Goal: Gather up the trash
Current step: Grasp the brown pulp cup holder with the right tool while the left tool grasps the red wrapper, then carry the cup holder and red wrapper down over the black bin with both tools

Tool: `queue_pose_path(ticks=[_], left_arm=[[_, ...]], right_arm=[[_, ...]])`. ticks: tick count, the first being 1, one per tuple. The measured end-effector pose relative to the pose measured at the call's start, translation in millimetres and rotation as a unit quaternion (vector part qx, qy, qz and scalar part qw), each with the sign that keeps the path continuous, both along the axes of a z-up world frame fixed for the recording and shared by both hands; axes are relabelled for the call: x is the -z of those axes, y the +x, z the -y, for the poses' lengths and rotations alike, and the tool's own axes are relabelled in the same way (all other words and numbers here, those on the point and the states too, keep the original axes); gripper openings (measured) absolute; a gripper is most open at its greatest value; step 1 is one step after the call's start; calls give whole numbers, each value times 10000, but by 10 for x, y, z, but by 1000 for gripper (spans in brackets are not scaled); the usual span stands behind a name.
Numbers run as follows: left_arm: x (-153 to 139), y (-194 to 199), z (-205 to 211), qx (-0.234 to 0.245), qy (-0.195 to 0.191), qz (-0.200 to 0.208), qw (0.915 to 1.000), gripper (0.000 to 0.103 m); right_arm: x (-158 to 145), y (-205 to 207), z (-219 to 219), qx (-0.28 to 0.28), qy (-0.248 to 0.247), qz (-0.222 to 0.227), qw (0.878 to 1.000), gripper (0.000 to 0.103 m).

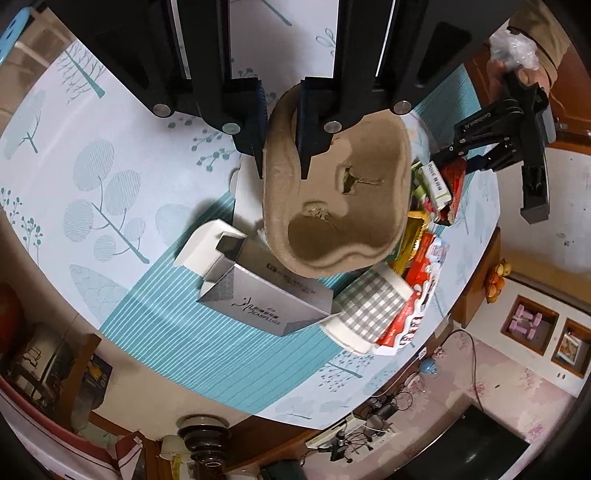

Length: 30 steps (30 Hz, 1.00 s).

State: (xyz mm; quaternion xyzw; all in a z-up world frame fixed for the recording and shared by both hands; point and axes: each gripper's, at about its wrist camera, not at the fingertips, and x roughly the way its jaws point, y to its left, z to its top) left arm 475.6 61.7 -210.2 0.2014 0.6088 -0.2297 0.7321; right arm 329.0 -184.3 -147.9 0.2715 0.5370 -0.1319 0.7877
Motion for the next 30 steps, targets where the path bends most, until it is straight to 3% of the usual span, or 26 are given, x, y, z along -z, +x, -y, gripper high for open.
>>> queue_pose_path(ticks=[9, 14, 21, 30], left_arm=[[-278, -627, -380, -674, -393, 42, 9969, 35], [-579, -1048, -444, -1086, -663, 45, 9919, 25], [-1043, -1873, -188, -1639, -1072, 271, 9803, 24], [-1365, -3086, 355, -2225, -1232, 681, 9647, 23]], right_arm=[[-204, -391, -120, -342, -75, 199, 9992, 11], [-323, -644, -189, -520, -50, 328, 9981, 11], [-458, -1137, -199, -976, 141, 507, 9938, 11], [-639, -1967, 149, -1679, 358, 779, 9821, 11]])
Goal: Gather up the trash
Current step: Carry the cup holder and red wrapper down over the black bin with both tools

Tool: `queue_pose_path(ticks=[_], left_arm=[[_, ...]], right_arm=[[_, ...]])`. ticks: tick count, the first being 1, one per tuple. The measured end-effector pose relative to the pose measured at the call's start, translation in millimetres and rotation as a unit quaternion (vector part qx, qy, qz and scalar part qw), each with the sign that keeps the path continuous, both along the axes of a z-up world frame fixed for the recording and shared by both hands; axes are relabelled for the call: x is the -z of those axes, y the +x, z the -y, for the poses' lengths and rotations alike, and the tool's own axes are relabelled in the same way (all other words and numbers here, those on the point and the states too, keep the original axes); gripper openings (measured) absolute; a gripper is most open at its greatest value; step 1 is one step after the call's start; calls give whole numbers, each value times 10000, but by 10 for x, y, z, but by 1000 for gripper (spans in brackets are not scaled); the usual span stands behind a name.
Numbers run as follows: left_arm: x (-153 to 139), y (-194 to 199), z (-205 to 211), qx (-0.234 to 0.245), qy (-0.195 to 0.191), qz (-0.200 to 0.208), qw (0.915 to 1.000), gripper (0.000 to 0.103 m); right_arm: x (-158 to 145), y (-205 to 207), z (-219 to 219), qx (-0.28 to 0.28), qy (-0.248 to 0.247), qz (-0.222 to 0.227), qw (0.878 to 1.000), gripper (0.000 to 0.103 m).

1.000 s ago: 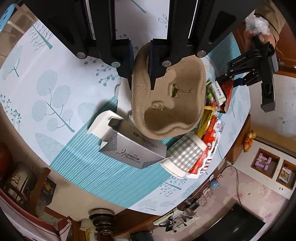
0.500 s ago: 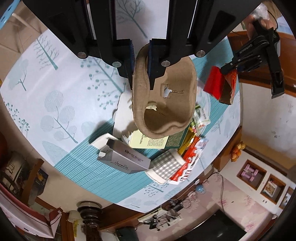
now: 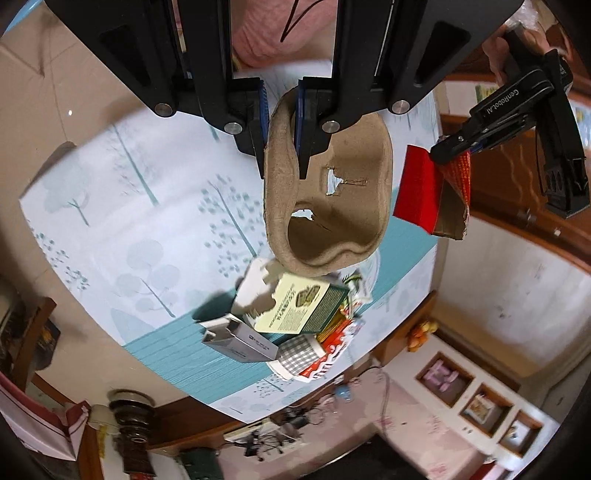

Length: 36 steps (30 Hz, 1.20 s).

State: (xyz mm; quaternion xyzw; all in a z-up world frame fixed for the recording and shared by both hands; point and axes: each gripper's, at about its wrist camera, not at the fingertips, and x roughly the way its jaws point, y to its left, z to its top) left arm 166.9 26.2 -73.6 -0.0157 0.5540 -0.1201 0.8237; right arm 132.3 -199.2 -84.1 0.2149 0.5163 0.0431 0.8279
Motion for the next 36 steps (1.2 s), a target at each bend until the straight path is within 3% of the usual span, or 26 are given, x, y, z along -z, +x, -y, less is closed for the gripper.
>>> queue_pose_path(ticks=[5, 11, 20, 27, 36], left_arm=[[-45, -684, 302, -243, -22, 134, 9996, 23], [45, -1355, 548, -440, -32, -44, 9990, 22], [449, -1898, 765, -104, 338, -348, 9988, 22], [1323, -2145, 805, 157, 438, -881, 9950, 22], [2738, -2095, 919, 384, 645, -1214, 9898, 23]], right_arm=[[-36, -519, 251, -377, -11, 77, 9993, 11], [122, -1115, 418, -665, -70, -133, 9977, 11], [767, -1755, 475, -530, -18, -786, 9955, 11], [1640, -2020, 433, -267, -245, -1494, 9881, 11], [3120, -2022, 238, 3, -656, -2054, 9765, 11]])
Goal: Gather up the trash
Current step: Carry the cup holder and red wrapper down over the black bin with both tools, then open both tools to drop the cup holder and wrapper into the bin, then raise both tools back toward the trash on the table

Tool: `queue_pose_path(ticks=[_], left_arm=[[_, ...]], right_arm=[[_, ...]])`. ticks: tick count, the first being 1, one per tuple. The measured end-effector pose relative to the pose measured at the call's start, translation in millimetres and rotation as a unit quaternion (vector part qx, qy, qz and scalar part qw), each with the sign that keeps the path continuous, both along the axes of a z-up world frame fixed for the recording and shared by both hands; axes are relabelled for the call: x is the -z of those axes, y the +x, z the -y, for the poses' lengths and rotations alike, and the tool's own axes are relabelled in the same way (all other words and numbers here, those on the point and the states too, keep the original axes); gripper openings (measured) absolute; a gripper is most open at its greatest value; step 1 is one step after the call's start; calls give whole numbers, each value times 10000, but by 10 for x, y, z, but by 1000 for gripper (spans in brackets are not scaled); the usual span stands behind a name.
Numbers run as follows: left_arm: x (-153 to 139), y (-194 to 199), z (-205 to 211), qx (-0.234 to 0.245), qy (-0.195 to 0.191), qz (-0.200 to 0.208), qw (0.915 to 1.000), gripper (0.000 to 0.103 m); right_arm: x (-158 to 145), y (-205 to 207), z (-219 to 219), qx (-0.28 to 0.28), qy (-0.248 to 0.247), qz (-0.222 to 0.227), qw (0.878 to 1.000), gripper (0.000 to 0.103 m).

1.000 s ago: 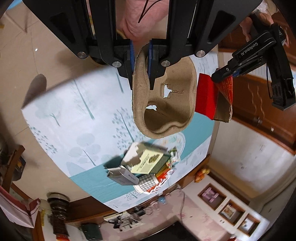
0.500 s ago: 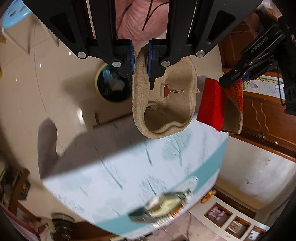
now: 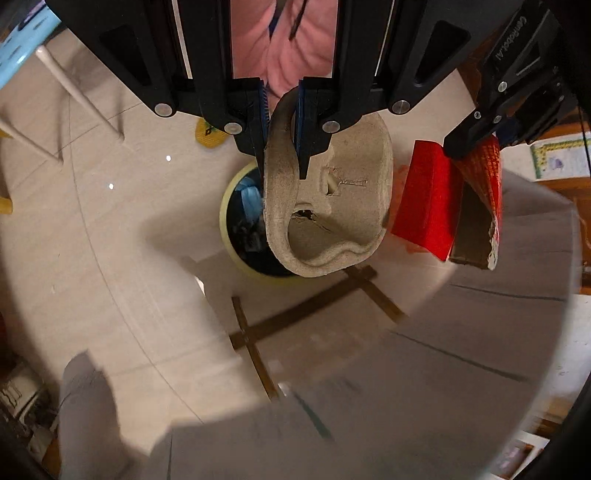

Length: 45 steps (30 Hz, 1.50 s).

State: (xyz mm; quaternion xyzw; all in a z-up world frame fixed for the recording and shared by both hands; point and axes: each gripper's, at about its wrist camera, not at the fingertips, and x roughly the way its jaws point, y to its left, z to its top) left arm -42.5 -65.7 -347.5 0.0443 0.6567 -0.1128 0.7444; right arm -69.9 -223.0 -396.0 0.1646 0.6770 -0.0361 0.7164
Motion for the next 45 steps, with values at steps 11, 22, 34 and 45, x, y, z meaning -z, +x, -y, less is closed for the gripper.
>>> queue_pose_path(ticks=[11, 22, 34, 45], left_arm=[[1161, 239, 134, 188, 196, -73, 9996, 45], [1228, 309, -47, -9, 345, 132, 9993, 45], [162, 241, -109, -195, 241, 491, 9983, 45], [-1189, 126, -254, -339, 23, 863, 9957, 45]], right_arm=[[1232, 196, -18, 195, 15, -170, 9997, 46], [1339, 243, -42, 151, 120, -41, 9998, 46], [324, 181, -176, 67, 191, 145, 9997, 46], [-1112, 101, -370, -269, 241, 539, 9979, 46]])
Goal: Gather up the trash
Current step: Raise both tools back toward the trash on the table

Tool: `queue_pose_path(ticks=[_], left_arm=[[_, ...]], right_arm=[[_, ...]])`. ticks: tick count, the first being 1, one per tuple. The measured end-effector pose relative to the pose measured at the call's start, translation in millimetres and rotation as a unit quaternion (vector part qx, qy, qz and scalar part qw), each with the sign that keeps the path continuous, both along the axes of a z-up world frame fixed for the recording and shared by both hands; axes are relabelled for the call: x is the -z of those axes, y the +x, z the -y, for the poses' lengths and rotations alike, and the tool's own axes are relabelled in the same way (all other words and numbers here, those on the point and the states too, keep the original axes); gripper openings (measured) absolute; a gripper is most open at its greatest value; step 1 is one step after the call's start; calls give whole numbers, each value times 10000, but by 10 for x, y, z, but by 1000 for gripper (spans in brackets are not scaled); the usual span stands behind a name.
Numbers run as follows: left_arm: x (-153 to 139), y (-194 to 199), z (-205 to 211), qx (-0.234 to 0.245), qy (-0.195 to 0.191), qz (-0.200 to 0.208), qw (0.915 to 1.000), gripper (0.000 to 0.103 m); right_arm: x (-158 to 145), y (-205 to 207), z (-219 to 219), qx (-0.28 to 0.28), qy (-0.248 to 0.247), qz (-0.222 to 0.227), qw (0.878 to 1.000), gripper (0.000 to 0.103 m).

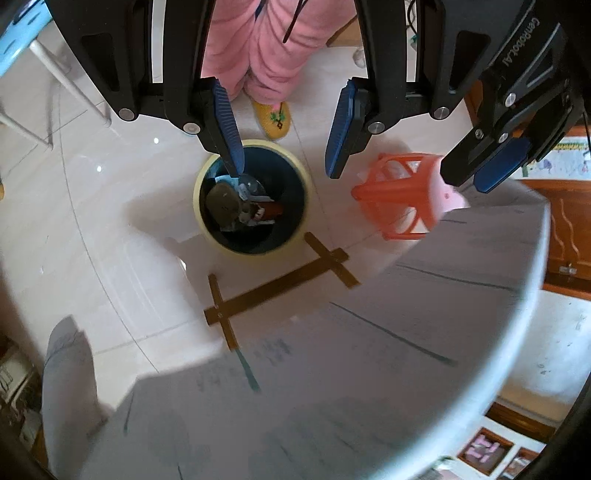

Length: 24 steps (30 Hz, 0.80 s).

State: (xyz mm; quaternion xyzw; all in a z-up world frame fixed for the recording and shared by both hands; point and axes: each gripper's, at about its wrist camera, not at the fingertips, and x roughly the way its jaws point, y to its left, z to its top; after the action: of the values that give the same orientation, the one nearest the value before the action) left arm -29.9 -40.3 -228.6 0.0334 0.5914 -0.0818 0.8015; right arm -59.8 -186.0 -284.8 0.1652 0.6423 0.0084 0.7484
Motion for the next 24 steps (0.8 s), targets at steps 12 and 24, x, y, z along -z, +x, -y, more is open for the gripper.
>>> queue_pose_path(ticks=[12, 24], left_arm=[[-1310, -188, -167, -154, 44, 745, 9971, 45], [-2377, -167, -203, -425, 207, 1806, 9824, 56]], right_arm=[[-1595, -83, -305, -724, 23, 895, 9933, 46], [-2632, -4, -247, -991, -40, 1941, 9760, 47]])
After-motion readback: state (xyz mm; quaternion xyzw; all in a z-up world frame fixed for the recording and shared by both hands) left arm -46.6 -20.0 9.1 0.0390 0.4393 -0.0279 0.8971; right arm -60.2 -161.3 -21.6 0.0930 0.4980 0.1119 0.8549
